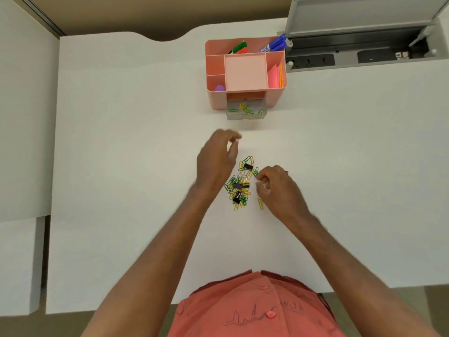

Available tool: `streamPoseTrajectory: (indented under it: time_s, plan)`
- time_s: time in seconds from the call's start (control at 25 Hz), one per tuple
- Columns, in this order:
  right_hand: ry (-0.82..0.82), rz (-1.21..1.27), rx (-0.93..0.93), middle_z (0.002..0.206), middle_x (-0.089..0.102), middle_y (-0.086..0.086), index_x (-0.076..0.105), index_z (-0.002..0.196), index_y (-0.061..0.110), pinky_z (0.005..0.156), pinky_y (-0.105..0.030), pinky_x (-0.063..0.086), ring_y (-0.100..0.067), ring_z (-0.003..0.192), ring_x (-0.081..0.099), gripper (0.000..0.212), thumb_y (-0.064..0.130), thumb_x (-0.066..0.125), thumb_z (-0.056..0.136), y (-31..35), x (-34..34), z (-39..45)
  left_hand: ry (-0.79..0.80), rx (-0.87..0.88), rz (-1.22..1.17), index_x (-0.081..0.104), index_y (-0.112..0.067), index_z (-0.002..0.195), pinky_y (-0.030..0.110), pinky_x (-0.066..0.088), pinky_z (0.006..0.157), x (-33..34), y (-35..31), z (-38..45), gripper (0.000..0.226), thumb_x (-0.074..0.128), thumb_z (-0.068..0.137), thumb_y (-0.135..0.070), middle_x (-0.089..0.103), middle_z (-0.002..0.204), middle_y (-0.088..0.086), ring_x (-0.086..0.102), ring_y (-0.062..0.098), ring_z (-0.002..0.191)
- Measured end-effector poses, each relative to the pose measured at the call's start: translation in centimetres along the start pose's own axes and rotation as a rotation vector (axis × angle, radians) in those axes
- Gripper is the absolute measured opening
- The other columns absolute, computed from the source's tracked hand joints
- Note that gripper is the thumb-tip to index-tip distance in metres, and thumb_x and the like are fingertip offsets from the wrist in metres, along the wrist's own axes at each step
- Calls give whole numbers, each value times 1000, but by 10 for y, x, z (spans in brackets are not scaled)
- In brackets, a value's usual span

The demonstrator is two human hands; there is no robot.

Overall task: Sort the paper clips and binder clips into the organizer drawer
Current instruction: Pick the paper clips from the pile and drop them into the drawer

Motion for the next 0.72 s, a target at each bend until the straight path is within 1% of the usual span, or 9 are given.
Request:
streamPoseTrajectory:
  time_s: [0.04, 0.12, 0.24, 0.32, 0.4, 0.48, 0.56, 0.64, 0.72]
  plan:
    - [25, -77, -13, 107, 54, 5, 60, 107, 23, 71, -38, 54, -16, 96, 59, 18, 25, 69, 90, -3, 6, -9, 50, -43, 1, 67, -31, 113, 28, 48, 74, 6, 12, -18, 19, 57, 99, -23, 63, 112, -13, 57, 6, 81]
    - [63, -207, -18, 122, 50, 2, 56, 120, 20, 69, -36, 53, -19, 113, 52, 41, 31, 76, 86, -10, 16, -25, 171, -119, 5, 65, -29, 122, 28, 48, 79, 16, 37, -48, 27, 58, 98, -19, 60, 119, -8, 61, 13, 94]
    - [95, -265, 9, 140, 43, -2, 47, 140, 16, 79, -41, 56, -23, 128, 41, 75, 40, 83, 78, -14, 22, -33, 308, -114, 80, 58, -21, 135, 34, 50, 92, 21, 54, -62, 42, 66, 94, -15, 53, 125, 2, 58, 22, 109]
    - [105, -257, 21, 143, 41, -3, 43, 145, 16, 85, -42, 54, -25, 132, 37, 83, 39, 85, 77, -15, 26, -32, 337, -78, 134, 60, -20, 132, 35, 51, 89, 21, 51, -61, 41, 69, 92, -16, 53, 121, 3, 58, 21, 107]
    - [110, -173, 31, 141, 43, -4, 45, 146, 15, 92, -43, 54, -25, 133, 38, 77, 31, 84, 81, -14, 27, -26, 357, -77, 154, 63, -20, 121, 36, 52, 83, 20, 47, -55, 30, 70, 92, -19, 55, 114, 3, 58, 20, 102]
    - [97, -85, 9, 135, 47, -5, 52, 141, 13, 96, -44, 52, -24, 131, 44, 63, 20, 80, 85, -13, 27, -20, 374, -82, 173, 66, -19, 110, 35, 51, 80, 21, 43, -51, 18, 70, 92, -18, 58, 108, 2, 59, 20, 98]
    - [72, -32, -13, 128, 52, -4, 58, 132, 13, 93, -43, 52, -23, 123, 52, 49, 12, 77, 87, -13, 26, -16, 363, -84, 179, 69, -16, 97, 35, 51, 76, 21, 39, -50, 9, 66, 91, -12, 62, 101, 0, 61, 21, 92]
    - [60, -3, -10, 121, 54, -3, 62, 123, 14, 89, -40, 53, -21, 114, 56, 36, 9, 74, 89, -13, 26, -15, 352, -100, 156, 70, -13, 91, 35, 52, 73, 21, 37, -50, 12, 62, 88, -6, 66, 92, -2, 64, 21, 87]
    - [70, 3, -23, 116, 54, -2, 65, 115, 14, 84, -33, 51, -19, 106, 58, 26, 6, 69, 91, -11, 29, -15, 329, -151, 105, 70, -13, 90, 34, 52, 71, 18, 40, -50, 12, 61, 87, -5, 68, 85, -5, 64, 19, 82]
Point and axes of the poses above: each hand's wrist, its own z-axis towards the middle knuckle, its own x-axis out of the palm, y = z × x, the point moved 1 cm from there along z, towards the middle knuckle
